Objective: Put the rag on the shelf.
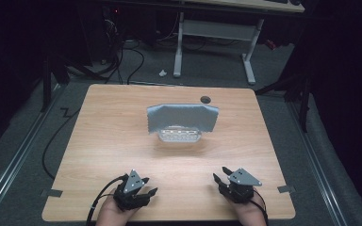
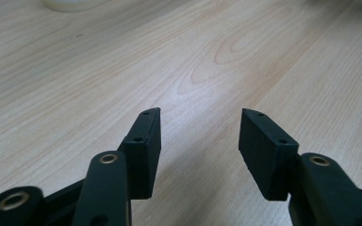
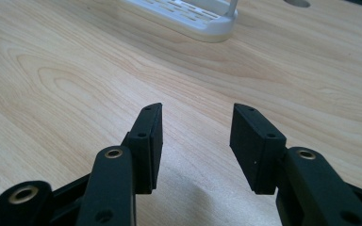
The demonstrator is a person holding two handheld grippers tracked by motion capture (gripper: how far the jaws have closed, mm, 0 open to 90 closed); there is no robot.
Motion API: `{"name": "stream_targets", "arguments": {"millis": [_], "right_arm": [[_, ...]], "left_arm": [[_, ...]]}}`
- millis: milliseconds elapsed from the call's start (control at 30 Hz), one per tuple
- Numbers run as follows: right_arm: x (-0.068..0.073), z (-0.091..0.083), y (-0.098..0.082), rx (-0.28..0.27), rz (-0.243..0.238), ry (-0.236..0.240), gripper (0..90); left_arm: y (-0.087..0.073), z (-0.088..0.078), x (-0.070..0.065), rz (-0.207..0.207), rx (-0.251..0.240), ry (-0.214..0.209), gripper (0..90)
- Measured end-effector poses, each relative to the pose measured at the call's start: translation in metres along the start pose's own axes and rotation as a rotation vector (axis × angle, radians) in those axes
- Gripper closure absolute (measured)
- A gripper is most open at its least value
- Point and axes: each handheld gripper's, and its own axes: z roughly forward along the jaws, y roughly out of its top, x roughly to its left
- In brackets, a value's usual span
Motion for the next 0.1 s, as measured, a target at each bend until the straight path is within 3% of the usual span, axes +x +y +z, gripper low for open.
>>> {"name": "stream_targets", "arguments": {"millis": [100], "right_arm": [[-0.0012, 0.0016, 0.0007, -0.006, 0.012, 0.01, 55.0]], "left_arm": [[-0.0006, -0.0022, 0.0025, -0.012, -0.011, 0.007, 49.5]]}}
